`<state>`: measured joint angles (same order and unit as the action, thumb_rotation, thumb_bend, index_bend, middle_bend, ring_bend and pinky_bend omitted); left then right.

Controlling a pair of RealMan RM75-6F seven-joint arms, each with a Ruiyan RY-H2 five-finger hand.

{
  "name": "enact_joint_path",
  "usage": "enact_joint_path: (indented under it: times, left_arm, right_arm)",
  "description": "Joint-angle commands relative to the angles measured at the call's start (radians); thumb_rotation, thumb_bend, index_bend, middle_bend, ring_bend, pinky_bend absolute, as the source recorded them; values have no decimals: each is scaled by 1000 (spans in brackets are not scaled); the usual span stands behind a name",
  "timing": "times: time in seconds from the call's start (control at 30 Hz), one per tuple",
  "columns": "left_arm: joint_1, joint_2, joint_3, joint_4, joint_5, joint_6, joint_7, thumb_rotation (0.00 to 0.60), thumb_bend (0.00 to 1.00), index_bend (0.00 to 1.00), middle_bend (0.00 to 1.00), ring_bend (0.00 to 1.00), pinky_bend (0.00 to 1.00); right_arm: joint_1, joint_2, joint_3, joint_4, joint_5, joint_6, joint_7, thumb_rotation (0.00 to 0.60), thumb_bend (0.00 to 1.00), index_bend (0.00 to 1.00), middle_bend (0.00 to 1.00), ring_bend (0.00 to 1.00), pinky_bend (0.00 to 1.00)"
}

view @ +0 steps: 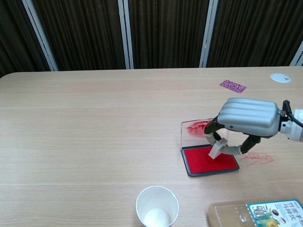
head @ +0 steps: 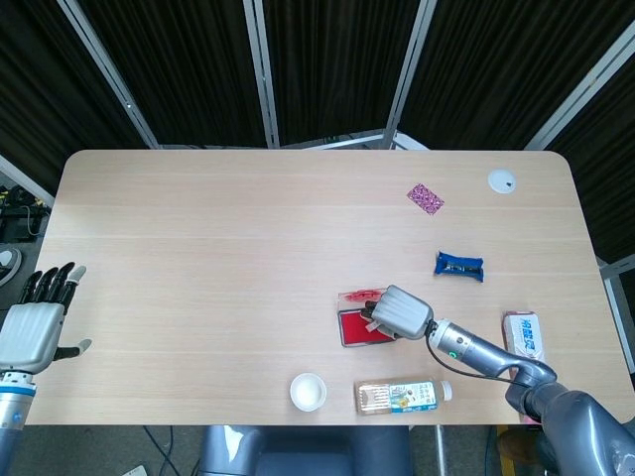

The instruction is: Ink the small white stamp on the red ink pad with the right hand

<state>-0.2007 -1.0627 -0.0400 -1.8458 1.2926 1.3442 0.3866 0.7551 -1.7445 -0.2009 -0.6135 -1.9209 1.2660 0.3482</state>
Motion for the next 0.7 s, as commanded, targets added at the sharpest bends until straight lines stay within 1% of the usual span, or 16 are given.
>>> enact_joint_path:
  times: [0.03,0.23,0.43,0.53,0.7]
  left_arm:
    - [0,-1,0,1,-1,-1,0,600,0,0,0,0,0]
    - [-1,-1,0,1,-4,-1,0,600,0,0,0,0,0]
    - [-1,0,0,1,-4,-3,-1,600,0,0,0,0,0]
    - [-1,2,2,-1,-2,-4,-4,600,0,0,0,0,0]
    - [1,6,4,-3,6,-2,-9,600,0,0,0,0,0]
  right_arm:
    - [-1,-7,-9,7,1,-16,-6,600,579,619,580,823,1000]
    - [-6,-13,-19,13,11,-42,-8,600,578,618,580,823,1000]
    - [-11,-14,-21,12,18,-41,-6,600,579,618,581,823,1000]
    - [-13,-7,-15,1,25,-29,0,600,579,619,580,823,1000]
    - [-13,28,9,-49,43,18,9,600,580,621,582,823,1000]
